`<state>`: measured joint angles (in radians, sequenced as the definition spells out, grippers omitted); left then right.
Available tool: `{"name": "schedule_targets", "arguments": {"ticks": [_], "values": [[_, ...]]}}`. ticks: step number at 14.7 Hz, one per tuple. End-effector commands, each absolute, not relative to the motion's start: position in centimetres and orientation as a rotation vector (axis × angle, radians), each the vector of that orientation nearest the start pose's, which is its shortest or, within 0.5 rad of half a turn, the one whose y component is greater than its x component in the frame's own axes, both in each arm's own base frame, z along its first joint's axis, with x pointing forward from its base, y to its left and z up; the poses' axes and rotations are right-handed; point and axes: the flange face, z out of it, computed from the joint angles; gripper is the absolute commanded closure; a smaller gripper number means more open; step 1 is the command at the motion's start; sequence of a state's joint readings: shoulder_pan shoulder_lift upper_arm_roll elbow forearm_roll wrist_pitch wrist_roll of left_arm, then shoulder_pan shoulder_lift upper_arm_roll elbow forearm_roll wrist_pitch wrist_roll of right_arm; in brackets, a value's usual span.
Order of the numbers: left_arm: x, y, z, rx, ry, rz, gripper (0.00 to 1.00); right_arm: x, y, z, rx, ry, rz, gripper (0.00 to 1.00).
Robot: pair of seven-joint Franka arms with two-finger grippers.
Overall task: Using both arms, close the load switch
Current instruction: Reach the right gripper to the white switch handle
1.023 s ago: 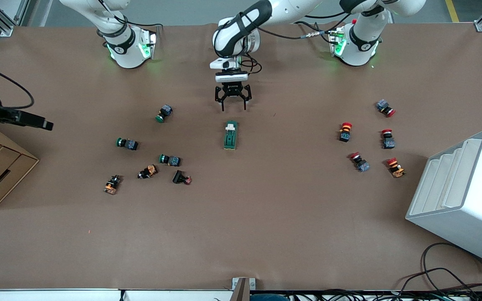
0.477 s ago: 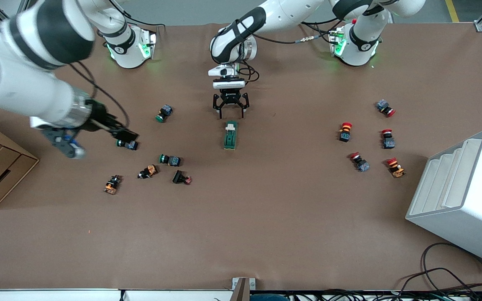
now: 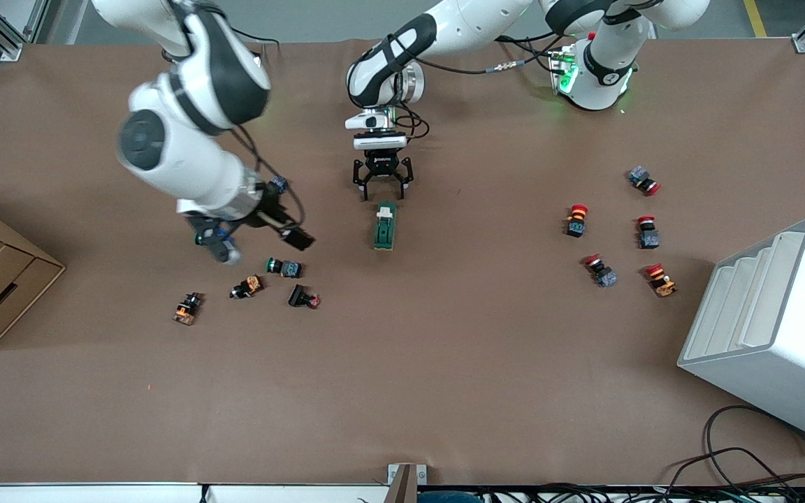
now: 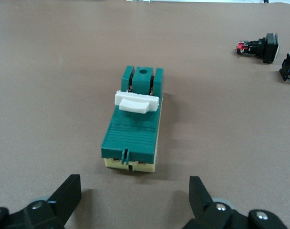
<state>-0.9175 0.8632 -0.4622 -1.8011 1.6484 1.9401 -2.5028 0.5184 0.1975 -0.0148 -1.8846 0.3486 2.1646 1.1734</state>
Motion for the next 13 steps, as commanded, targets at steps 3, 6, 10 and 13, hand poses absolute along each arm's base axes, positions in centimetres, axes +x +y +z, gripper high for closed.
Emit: {"name": "schedule_targets", "arguments": {"ticks": [3, 6, 10, 13], "values": [[17.7, -58.6, 7.2, -2.758, -0.074, -1.469, 0.00, 47.7, 36.4, 33.7, -2.545, 1.243, 0.147, 0.00], [16.8, -58.3, 5.8, -2.753, -0.096, -1.478, 0.00, 45.6, 40.5, 29.2, -2.489, 1.293, 0.091, 0.00], [16.6, -58.1, 5.4, -2.759, -0.106, -1.485, 0.00, 43.6, 43.2, 25.6, -2.469, 1.302, 0.048, 0.00], [16.6, -58.1, 5.3, -2.758, -0.103, -1.485, 0.00, 42.8, 43.8, 24.3, -2.492, 1.293, 0.055, 0.00]]}}
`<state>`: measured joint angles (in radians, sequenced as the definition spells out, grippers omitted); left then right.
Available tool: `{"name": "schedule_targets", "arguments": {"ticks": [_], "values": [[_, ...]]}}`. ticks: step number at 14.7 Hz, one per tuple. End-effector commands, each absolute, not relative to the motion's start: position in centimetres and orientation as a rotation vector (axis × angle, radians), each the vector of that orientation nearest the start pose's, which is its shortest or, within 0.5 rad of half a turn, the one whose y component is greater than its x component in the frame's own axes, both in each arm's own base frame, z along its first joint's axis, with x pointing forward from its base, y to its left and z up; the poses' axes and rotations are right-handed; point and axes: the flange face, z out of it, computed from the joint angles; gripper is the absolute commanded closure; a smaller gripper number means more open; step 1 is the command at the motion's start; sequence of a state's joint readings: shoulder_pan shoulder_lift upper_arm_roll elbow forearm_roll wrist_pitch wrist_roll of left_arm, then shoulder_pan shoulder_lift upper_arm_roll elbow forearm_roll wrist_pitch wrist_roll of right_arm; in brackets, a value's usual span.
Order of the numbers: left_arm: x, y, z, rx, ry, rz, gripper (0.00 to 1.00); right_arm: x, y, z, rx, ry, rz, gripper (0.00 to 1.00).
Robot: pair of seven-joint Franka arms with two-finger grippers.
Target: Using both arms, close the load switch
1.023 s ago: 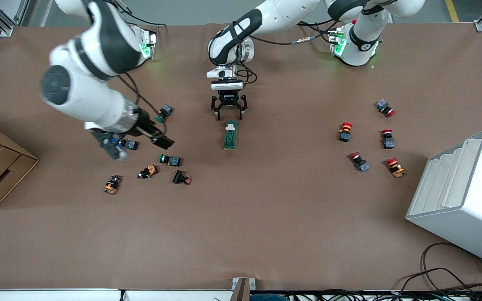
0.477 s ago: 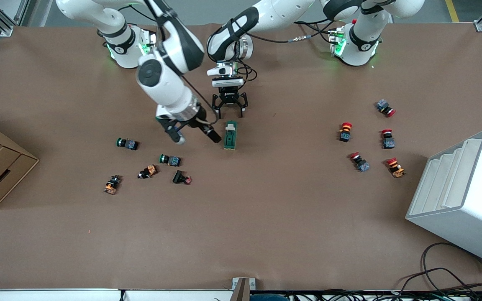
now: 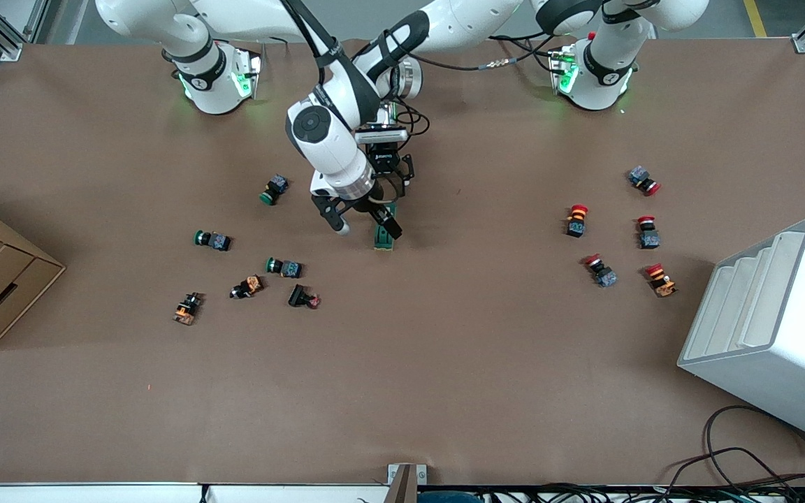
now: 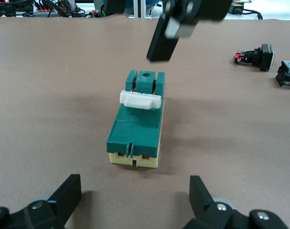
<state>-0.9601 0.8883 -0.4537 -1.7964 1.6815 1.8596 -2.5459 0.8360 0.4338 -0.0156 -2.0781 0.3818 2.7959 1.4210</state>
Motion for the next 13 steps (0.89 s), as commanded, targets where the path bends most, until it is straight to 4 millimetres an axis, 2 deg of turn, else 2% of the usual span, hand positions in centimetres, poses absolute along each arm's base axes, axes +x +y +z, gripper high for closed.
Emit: {"name": "schedule_targets", "arguments": {"ticks": [1, 8, 11, 13], "values": [[16.6, -58.1, 5.4, -2.759, -0.104, -1.486, 0.00, 42.7, 43.8, 24.2, -2.497, 1.293, 0.057, 0.00], [16.8, -58.1, 5.4, -2.762, -0.130, -1.525, 0.00, 40.6, 43.9, 22.6, -2.572, 1.264, 0.090, 0.00], [16.8, -58.1, 5.4, -2.761, -0.132, -1.527, 0.00, 40.3, 44.0, 22.5, -2.588, 1.255, 0.095, 0.00], [16.7, -58.0, 5.4, -2.760, -0.129, -1.528, 0.00, 39.5, 44.6, 22.4, -2.597, 1.238, 0.098, 0.00]]}}
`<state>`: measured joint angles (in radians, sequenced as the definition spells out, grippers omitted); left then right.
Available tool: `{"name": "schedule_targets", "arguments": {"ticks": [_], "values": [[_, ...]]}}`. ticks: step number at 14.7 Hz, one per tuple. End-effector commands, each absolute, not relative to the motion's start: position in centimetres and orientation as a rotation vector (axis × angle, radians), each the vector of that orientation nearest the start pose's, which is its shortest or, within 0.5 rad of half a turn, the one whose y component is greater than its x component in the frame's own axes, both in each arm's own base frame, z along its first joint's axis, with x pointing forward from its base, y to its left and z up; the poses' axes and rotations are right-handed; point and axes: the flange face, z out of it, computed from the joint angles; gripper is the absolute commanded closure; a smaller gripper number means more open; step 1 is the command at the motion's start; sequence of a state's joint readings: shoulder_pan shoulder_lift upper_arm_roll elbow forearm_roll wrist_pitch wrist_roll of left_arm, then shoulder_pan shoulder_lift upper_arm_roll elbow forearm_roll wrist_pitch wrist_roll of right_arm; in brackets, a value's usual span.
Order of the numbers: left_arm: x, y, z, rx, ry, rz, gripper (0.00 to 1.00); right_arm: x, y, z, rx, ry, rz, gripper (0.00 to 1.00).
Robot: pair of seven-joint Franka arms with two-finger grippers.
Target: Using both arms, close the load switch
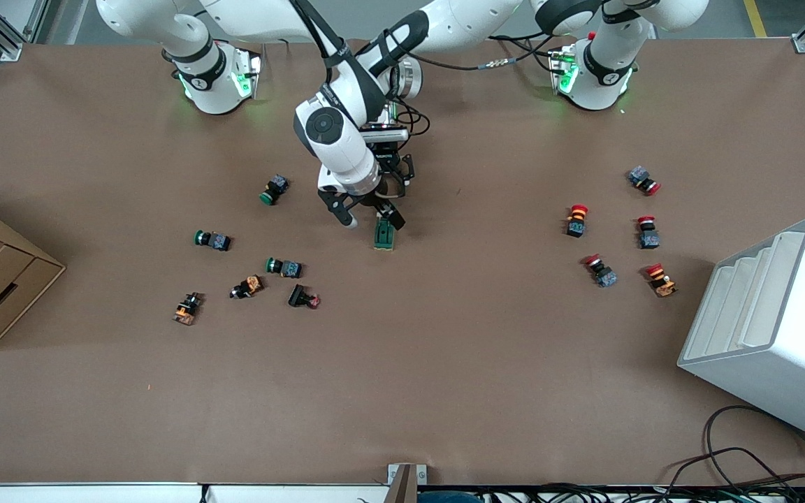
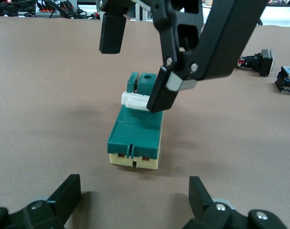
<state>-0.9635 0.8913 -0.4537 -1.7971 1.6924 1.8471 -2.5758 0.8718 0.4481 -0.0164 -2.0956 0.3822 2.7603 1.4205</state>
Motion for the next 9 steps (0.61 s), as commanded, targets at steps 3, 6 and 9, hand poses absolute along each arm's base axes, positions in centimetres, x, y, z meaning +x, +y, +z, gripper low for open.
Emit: {"name": "schedule_targets", "arguments": {"ticks": [3, 6, 9], "values": [[16.6, -58.0, 5.4, -2.759, -0.124, -1.527, 0.00, 39.1, 45.0, 21.3, -2.610, 1.230, 0.096, 0.00], [16.8, -57.9, 5.5, -2.748, -0.129, -1.539, 0.00, 39.0, 45.2, 20.4, -2.615, 1.225, 0.085, 0.00], [16.6, -57.9, 5.4, -2.748, -0.119, -1.539, 0.00, 39.4, 45.4, 20.9, -2.596, 1.225, 0.077, 0.00]]}}
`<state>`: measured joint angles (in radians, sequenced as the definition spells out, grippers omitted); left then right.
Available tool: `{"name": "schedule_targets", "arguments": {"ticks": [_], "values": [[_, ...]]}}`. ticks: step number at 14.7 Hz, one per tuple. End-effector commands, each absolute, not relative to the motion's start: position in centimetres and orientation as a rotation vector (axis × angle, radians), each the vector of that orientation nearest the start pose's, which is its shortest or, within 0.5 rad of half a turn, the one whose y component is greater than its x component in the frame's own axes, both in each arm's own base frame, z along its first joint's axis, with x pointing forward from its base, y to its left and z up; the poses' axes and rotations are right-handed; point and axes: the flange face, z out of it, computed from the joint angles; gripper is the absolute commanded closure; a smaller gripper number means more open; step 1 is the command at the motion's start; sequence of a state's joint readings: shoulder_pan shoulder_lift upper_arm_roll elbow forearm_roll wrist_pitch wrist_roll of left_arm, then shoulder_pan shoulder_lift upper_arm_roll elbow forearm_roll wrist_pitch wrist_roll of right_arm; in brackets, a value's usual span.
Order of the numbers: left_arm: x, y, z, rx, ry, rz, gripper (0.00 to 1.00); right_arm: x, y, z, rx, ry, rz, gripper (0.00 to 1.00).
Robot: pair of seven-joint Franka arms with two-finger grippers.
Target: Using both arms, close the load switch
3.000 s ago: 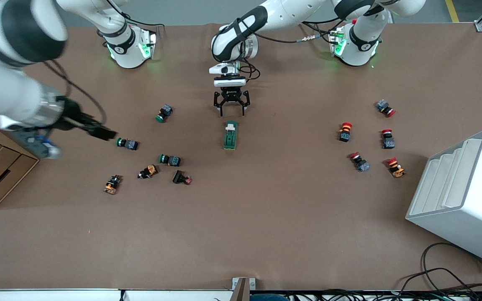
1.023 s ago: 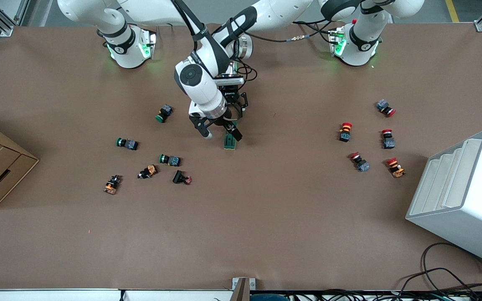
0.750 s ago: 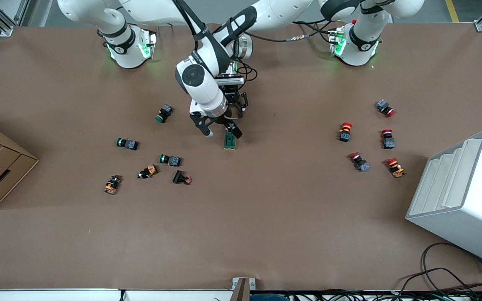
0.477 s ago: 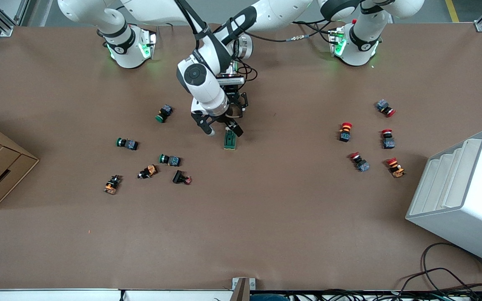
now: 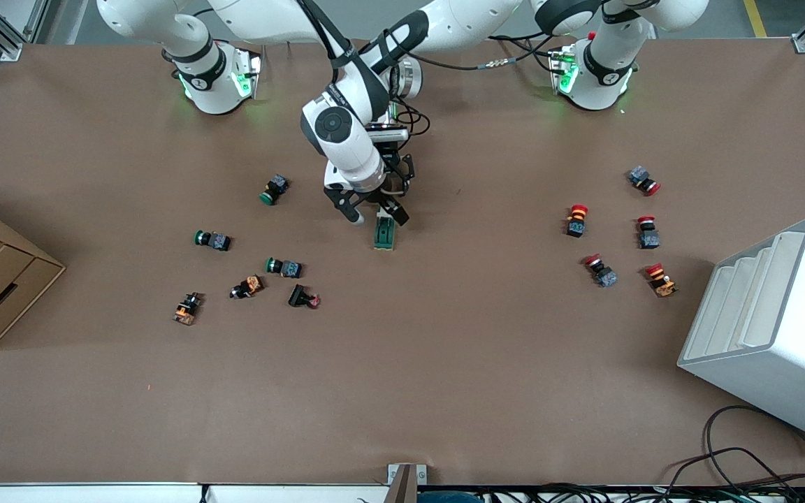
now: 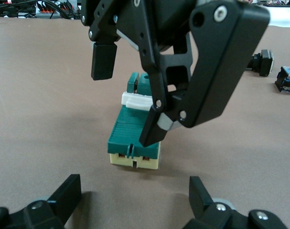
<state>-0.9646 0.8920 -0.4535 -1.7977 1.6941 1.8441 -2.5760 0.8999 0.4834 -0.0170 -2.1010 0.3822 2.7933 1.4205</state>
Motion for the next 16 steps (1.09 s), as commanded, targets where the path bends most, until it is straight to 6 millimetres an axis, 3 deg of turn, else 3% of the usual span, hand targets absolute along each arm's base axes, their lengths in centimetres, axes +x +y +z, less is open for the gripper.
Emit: {"name": "schedule_targets", "arguments": {"ticks": [1, 11, 16], "values": [[16.7, -57.8, 5.3, -2.747, -0.118, -1.540, 0.00, 39.7, 45.6, 21.2, -2.585, 1.225, 0.071, 0.00], [16.2, -57.7, 5.2, -2.745, -0.105, -1.540, 0.00, 41.5, 46.3, 21.7, -2.544, 1.231, 0.046, 0.00], [16.1, -57.7, 5.2, -2.746, -0.103, -1.541, 0.00, 44.1, 45.6, 23.7, -2.494, 1.250, 0.026, 0.00]]}}
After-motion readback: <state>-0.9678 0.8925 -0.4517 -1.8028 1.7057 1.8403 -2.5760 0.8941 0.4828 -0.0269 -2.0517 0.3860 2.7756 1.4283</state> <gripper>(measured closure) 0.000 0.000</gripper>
